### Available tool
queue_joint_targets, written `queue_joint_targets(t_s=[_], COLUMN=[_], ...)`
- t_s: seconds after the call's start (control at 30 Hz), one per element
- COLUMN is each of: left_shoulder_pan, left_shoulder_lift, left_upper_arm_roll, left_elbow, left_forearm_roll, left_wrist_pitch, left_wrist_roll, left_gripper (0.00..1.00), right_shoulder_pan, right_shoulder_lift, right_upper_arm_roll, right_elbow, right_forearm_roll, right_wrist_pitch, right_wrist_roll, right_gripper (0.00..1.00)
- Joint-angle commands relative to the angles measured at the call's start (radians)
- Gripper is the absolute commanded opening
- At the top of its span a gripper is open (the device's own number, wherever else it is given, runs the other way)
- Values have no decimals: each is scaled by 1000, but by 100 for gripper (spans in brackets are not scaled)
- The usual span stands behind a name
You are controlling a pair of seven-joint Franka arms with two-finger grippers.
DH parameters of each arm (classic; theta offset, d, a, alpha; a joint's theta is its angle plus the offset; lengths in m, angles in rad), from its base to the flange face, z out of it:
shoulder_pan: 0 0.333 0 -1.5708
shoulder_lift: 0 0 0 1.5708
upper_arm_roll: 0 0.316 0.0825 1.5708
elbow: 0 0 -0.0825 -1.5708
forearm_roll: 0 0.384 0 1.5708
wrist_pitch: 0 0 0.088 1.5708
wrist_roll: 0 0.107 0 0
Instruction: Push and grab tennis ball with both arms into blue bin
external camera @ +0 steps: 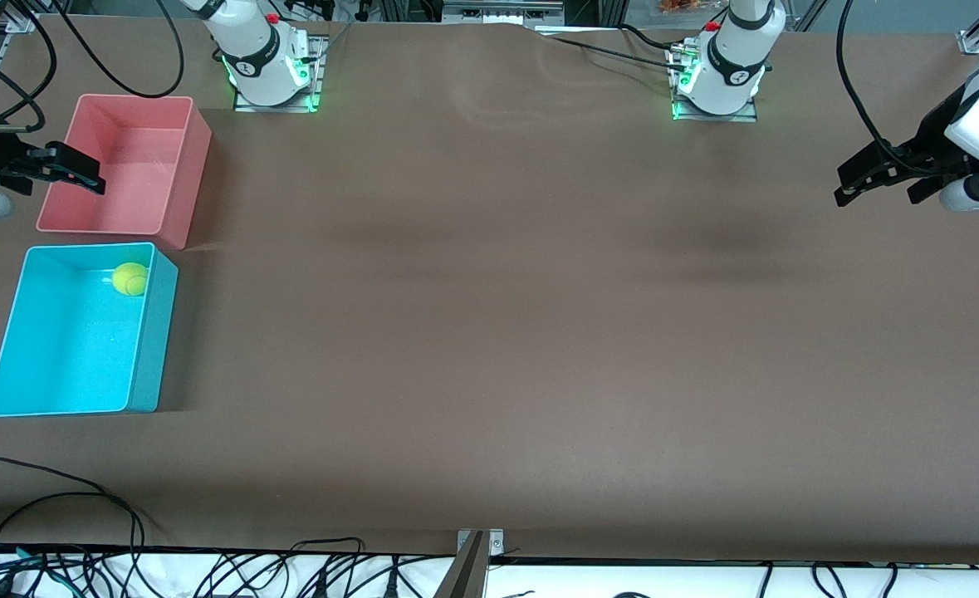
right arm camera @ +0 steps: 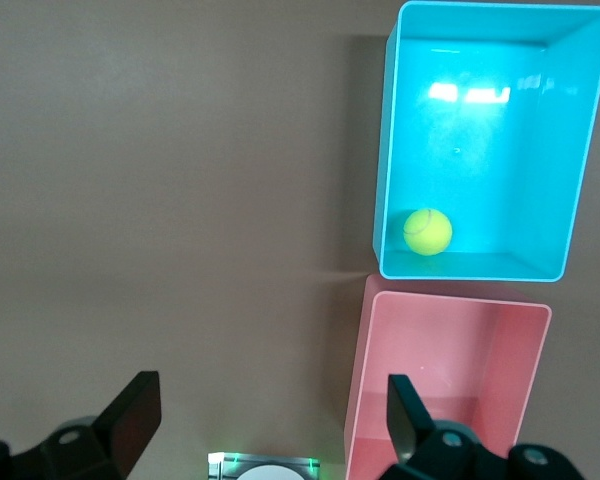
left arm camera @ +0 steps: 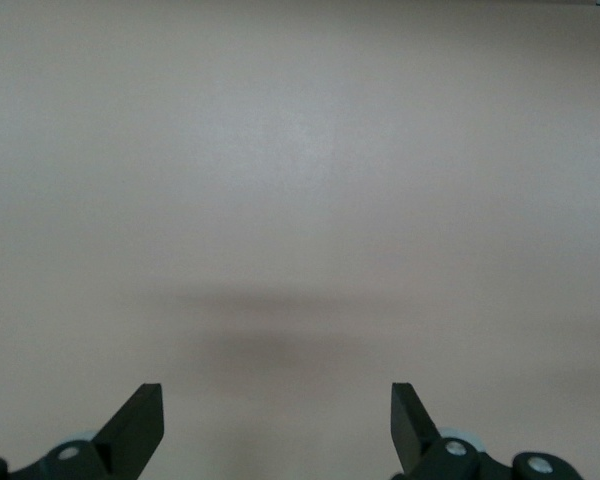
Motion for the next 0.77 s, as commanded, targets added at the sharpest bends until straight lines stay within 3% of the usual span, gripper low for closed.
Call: queue_joint_targets(t_s=[0.0,0.73], left_shoulder_pan=[-3,-3], left_shoulder_lift=[16,16], left_upper_arm_roll=[-4,-2], left_elbow=[36,36], left_forearm_roll=[25,26], left_wrist_pitch=[-24,-24], left_wrist_roll=[-5,-5], left_gripper=[100,100], right_shoulder_pan=[-21,-21], right_shoulder_lift=[11,18], right_upper_arm_roll=[24,20], right_elbow=[30,30], right_forearm_roll=[8,48], right_wrist_pitch=[-16,4], right_wrist_roll=[-10,8], right_gripper=[100,100])
